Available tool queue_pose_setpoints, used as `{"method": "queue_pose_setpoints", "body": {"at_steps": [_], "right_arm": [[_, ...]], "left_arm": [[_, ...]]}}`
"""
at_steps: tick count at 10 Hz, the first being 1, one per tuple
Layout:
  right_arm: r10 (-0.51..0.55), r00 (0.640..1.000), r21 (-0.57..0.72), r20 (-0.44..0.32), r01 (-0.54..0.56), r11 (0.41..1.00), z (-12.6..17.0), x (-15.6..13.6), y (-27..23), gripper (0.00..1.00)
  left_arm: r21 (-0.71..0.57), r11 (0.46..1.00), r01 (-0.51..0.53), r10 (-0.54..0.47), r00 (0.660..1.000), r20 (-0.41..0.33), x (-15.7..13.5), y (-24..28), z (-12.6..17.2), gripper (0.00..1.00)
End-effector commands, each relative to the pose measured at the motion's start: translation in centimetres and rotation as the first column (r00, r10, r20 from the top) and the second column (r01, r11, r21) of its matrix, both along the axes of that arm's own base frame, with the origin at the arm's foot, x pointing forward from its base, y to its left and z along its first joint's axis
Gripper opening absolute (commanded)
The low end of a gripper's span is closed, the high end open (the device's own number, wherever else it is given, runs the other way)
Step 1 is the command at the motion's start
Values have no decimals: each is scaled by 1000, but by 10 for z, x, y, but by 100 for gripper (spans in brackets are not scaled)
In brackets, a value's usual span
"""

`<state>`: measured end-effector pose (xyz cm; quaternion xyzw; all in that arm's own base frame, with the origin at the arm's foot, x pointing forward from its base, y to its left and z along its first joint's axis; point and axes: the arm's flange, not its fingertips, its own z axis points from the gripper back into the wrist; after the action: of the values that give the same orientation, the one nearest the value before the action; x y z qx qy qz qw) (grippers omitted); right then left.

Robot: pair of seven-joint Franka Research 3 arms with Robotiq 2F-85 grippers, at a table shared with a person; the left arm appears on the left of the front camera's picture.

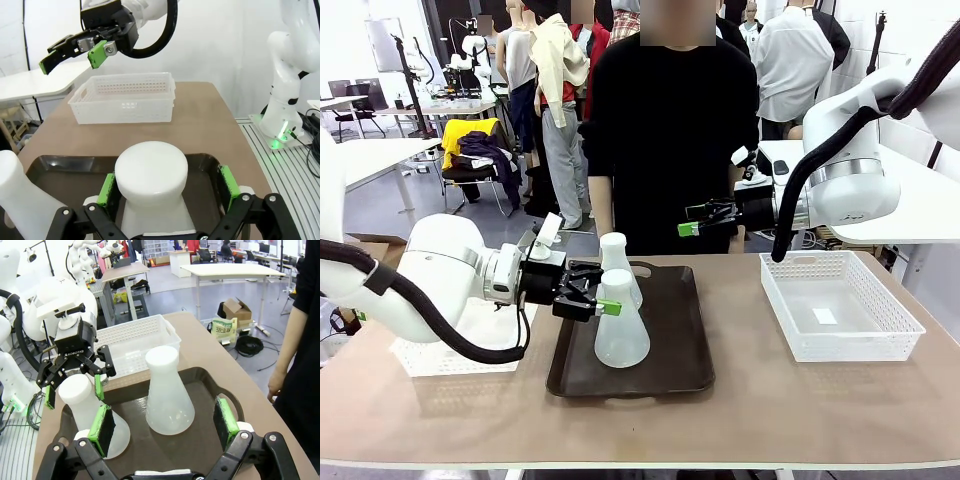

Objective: Prepare the laboratory tools.
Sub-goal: Place the picked Big flask upright in the Handle tray as directed by the person.

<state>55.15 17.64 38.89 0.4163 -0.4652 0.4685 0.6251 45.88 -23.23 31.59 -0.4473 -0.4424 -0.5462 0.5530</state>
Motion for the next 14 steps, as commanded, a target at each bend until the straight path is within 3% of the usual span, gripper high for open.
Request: {"method": "queue_pose_setpoints", "body": {"at_steps": [1,14], "right_arm": [[-1,1000,0,-7,1,1000,0,-1,1,100],[-1,1000,0,-7,1,1000,0,-1,1,100]], "left_arm": [[-3,1000,13,-13,1000,23,1,-6,3,100],[-3,1000,13,-13,1000,23,1,-6,3,100]]}}
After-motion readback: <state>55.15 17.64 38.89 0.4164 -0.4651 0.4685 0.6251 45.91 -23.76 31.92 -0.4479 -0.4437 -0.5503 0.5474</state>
